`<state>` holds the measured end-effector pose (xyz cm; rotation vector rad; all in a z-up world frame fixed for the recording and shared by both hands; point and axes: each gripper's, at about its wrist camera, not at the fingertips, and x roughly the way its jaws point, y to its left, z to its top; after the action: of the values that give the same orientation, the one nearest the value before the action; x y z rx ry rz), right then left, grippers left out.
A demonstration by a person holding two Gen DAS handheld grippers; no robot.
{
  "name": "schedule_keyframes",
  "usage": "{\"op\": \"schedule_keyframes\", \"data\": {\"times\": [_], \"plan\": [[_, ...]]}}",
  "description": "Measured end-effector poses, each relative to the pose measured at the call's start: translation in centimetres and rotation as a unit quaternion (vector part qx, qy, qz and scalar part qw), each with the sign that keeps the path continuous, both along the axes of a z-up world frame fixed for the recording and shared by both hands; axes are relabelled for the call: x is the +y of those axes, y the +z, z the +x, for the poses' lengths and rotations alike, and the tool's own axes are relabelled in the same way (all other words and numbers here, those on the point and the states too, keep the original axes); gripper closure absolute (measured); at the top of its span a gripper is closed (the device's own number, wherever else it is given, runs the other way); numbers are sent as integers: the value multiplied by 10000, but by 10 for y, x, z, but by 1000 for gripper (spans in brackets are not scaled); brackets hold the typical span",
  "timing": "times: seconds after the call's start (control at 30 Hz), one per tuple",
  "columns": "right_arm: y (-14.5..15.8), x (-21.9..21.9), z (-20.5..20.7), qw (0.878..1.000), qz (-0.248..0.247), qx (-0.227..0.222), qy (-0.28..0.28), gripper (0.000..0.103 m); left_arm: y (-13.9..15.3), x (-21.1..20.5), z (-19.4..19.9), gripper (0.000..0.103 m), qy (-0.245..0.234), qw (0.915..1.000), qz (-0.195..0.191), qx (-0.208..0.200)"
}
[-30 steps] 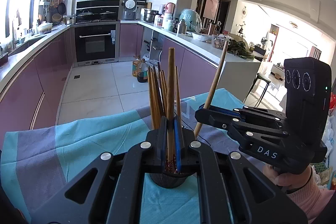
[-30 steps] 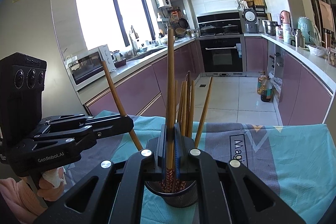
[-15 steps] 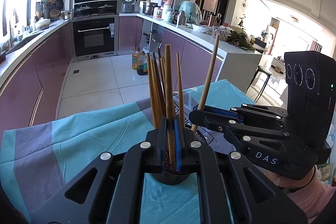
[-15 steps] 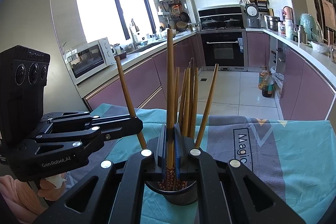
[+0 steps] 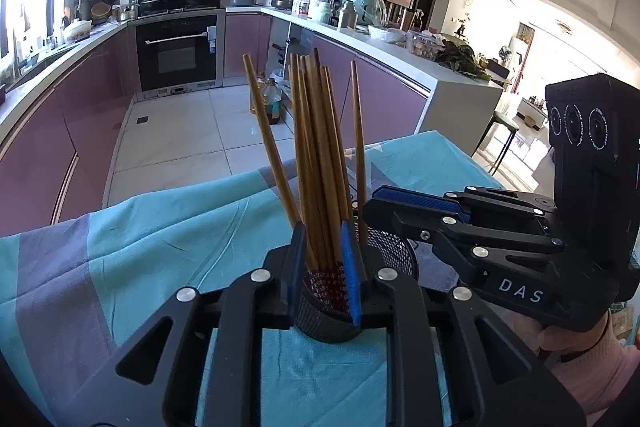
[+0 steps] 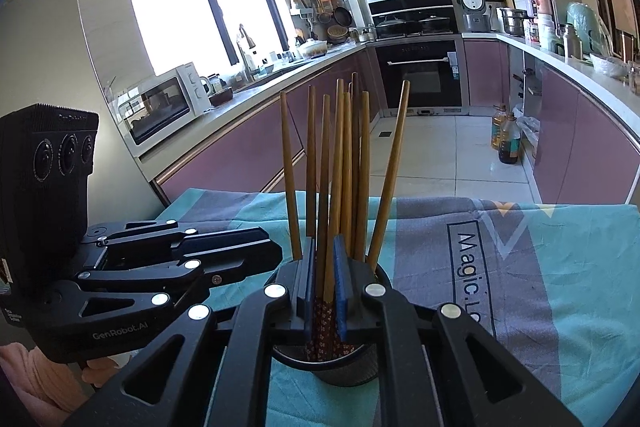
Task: Organize utensils
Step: 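Open both tools and pull them back from the mesh cup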
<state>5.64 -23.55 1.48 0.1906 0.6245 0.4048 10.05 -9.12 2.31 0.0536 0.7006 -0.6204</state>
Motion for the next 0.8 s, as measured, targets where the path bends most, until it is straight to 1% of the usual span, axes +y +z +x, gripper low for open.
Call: {"op": "schedule_keyframes", "data": {"times": [0.03, 0.17, 0.2, 0.23, 0.27, 0.3, 0.33, 0.37, 0.4, 0.47, 0.53, 0.67, 0.8], "plan": [[0, 0, -3, 10000, 0, -13, -3, 79, -1, 4, -2, 78, 31, 10000, -29, -27], [-2, 4, -13, 10000, -40, -89, 14, 64, -4, 29, -13, 63, 310, 9992, -124, -202], [-2, 5, -16, 9999, -36, -125, 11, 54, -4, 37, -15, 59, 412, 9987, -158, -253], [-2, 6, -20, 9999, -40, -164, 4, 48, -3, 43, -15, 51, 514, 9981, -196, -295], [-3, 7, -23, 9998, -60, -208, -6, 46, -3, 52, -18, 40, 690, 9966, -222, -379], [-2, 9, -26, 9996, -86, -258, -31, 41, -3, 60, -21, 34, 869, 9949, -212, -468], [-2, 10, -30, 9994, -121, -313, -78, 33, -3, 66, -24, 25, 978, 9936, -224, -526], [-2, 11, -34, 9989, -179, -387, -171, 28, -4, 75, -26, 21, 1090, 9921, -270, -566], [-1, 12, -39, 9981, -248, -495, -270, 21, -5, 83, -29, 19, 1206, 9904, -314, -590], [0, 13, -47, 9968, -306, -636, -379, 17, -6, 95, -39, 9, 1441, 9864, -327, -726], [2, 13, -54, 9950, -348, -792, -491, 7, -6, 103, -51, 6, 1631, 9819, -274, -928], [4, 15, -66, 9908, -507, -1059, -677, 7, -9, 118, -78, 6, 1891, 9746, -251, -1175], [4, 14, -75, 9875, -508, -1237, -830, 7, -8, 134, -97, 6, 2059, 9686, -315, -1358]]}}
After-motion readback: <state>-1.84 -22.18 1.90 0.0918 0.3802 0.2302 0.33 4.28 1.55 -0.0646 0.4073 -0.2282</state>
